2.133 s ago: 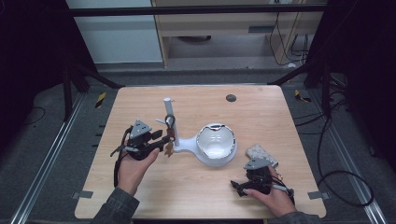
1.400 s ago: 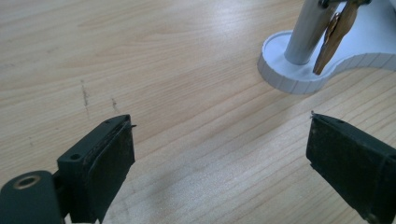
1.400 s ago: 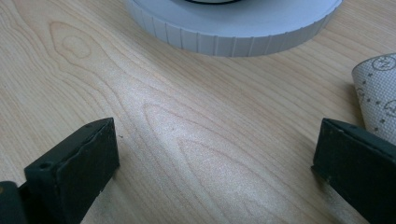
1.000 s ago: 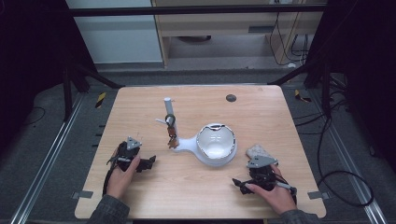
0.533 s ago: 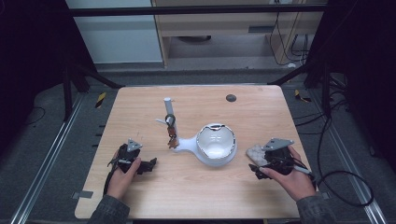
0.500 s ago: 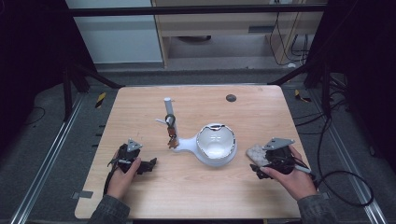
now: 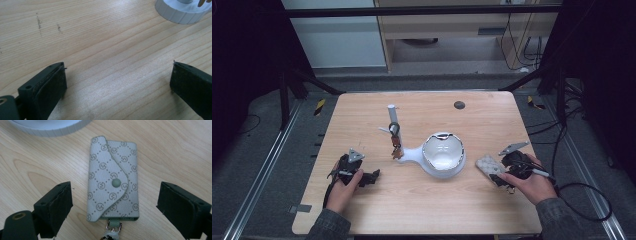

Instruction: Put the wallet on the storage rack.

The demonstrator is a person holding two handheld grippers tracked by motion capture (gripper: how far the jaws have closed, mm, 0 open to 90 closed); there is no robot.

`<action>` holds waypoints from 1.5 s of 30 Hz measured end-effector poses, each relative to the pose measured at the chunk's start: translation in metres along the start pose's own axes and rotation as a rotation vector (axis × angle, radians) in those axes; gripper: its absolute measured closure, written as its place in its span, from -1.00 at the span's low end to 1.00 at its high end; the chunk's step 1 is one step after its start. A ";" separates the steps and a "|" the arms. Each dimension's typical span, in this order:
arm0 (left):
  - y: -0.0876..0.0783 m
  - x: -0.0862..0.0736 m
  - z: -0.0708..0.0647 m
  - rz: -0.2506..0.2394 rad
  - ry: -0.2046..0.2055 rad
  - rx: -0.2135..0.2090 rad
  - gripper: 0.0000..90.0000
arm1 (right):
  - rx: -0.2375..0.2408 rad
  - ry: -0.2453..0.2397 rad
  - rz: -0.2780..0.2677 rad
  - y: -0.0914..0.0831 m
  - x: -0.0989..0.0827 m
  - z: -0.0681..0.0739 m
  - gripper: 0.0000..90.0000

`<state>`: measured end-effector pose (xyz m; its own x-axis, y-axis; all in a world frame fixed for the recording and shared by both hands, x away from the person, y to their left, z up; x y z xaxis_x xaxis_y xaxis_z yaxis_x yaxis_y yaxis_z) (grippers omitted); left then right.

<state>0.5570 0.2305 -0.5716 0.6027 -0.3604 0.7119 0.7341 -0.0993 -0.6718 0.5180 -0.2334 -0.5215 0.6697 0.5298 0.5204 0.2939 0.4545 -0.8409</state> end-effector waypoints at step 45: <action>0.000 0.000 -0.002 -0.004 0.009 -0.011 -1.00 | 0.090 0.079 0.178 0.031 -0.018 -0.012 -0.37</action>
<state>0.5562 0.2287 -0.5716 0.5969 -0.3684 0.7127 0.7330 -0.1106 -0.6712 0.5232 -0.2370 -0.5584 0.7583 0.5510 0.3485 0.1066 0.4225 -0.9001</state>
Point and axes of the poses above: each handheld gripper's, and its own axes: y roughly forward along the jaws, x roughly out of its top, z roughly to its left, the point moved 9 cm from there along y, roughly forward along the jaws, and after that the axes turned 15 degrees about x, right-handed, at the moved point
